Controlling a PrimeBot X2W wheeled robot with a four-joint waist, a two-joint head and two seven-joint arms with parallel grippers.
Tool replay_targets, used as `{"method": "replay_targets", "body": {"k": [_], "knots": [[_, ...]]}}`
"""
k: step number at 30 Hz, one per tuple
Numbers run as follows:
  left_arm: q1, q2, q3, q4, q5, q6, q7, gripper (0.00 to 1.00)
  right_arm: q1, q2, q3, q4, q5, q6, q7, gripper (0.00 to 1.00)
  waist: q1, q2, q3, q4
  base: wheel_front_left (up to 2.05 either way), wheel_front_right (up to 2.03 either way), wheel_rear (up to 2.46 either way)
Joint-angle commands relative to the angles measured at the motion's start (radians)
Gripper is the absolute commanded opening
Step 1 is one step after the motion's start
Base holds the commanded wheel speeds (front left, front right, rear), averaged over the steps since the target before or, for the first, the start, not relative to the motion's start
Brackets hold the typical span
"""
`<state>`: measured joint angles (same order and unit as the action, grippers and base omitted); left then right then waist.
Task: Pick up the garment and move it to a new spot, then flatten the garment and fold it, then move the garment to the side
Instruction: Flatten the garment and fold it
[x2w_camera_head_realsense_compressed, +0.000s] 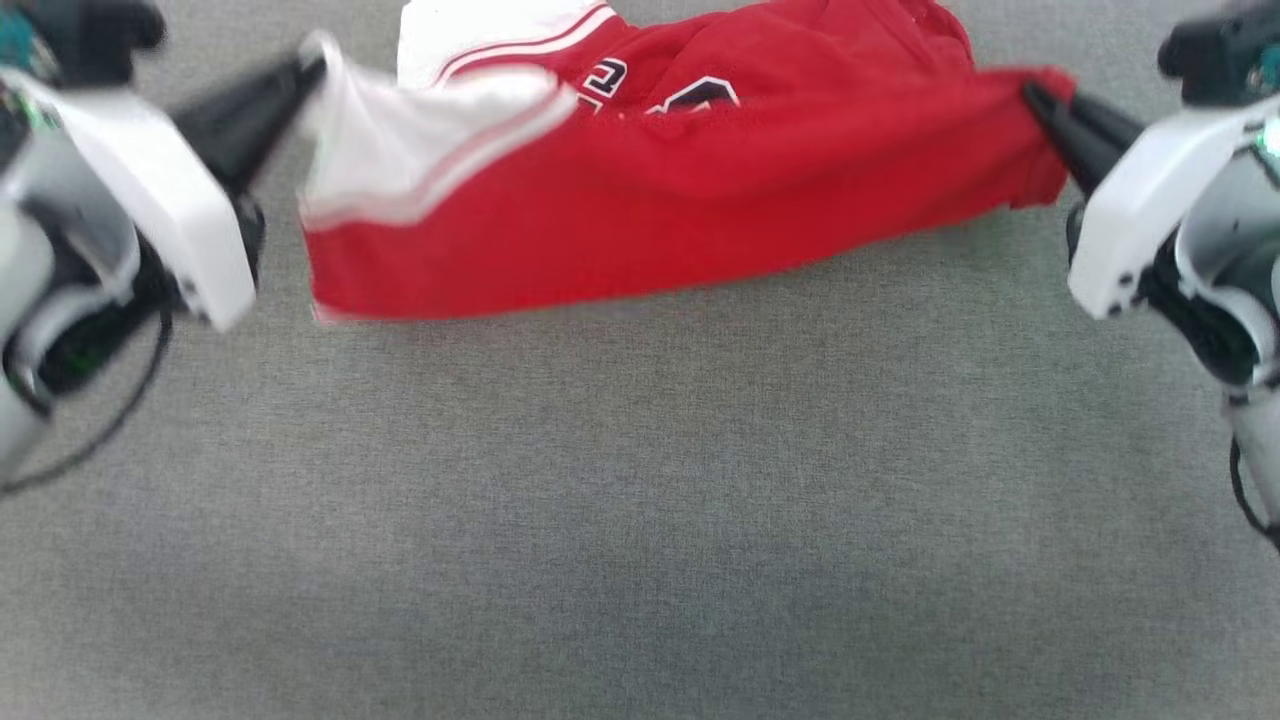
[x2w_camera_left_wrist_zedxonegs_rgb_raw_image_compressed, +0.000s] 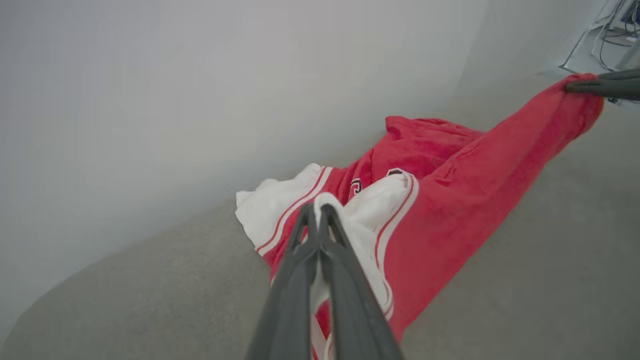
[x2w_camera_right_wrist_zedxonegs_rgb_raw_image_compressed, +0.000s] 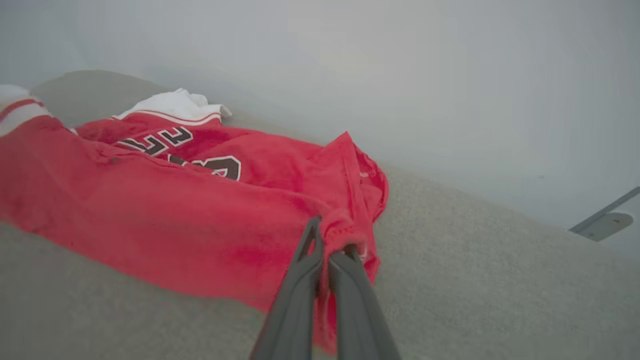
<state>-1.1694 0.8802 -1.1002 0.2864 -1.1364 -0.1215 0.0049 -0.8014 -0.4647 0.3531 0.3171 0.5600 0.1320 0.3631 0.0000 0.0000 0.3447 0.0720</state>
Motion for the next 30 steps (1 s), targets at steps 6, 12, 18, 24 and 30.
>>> {"method": "replay_targets", "body": {"k": [6, 12, 18, 24, 30], "knots": [[0.16, 0.081, -0.039, -0.167, -0.093, 0.081, 0.058, 0.0, 0.145, -0.049, -0.018, -0.116, 0.051, -0.002, 0.077, 0.0, 0.0, 0.0, -0.019, 0.005, 0.0, 0.0, 0.0], [0.283, 0.154, -0.074, -0.344, -0.159, 0.182, 0.08, 0.0, 0.288, -0.073, -0.047, -0.222, 0.092, -0.002, 0.15, 0.0, 0.0, 0.0, -0.041, 0.01, 0.0, 0.0, 0.0], [0.376, 0.204, -0.107, -0.451, -0.19, 0.247, 0.083, 0.0, 0.41, -0.105, -0.067, -0.306, 0.13, -0.002, 0.219, 0.0, 0.0, 0.0, -0.058, 0.014, 0.0, 0.0, 0.0], [0.472, 0.241, -0.135, -0.526, -0.212, 0.298, 0.077, 0.0, 0.546, -0.144, -0.089, -0.403, 0.174, -0.002, 0.297, 0.0, 0.0, 0.0, -0.081, 0.015, 0.0, 0.0, 0.0], [0.553, 0.258, -0.153, -0.57, -0.236, 0.334, 0.082, 0.0, 0.679, -0.169, -0.117, -0.48, 0.219, -0.002, 0.381, 0.0, 0.0, 0.0, -0.095, 0.018, 0.0, 0.0, 0.0]]}}
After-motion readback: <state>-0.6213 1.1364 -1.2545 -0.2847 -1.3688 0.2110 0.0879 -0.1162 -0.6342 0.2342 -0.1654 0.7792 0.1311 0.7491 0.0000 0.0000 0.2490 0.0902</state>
